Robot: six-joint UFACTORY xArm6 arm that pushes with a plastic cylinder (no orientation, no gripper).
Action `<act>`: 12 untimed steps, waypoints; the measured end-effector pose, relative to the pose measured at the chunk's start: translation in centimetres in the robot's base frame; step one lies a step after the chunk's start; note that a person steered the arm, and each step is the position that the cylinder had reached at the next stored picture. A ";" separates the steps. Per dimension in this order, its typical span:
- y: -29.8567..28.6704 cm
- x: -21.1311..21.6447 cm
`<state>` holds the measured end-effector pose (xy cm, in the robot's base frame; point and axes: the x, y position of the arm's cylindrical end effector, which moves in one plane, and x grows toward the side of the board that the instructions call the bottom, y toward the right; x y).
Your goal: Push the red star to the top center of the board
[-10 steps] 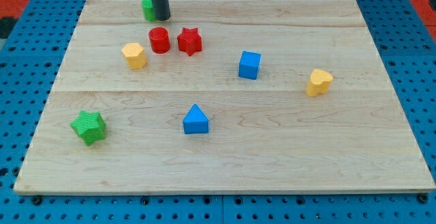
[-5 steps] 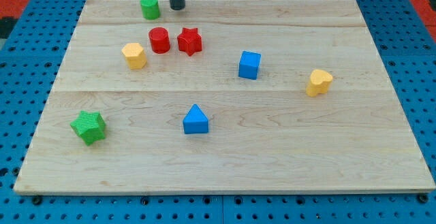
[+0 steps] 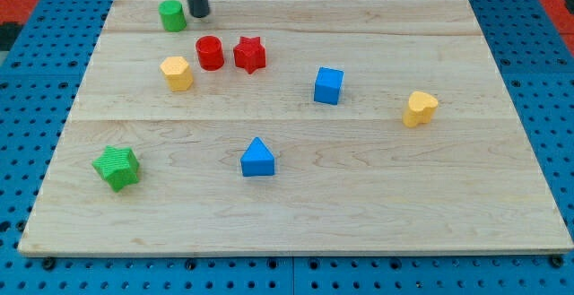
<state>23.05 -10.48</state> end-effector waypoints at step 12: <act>13.2 8.0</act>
<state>31.06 2.68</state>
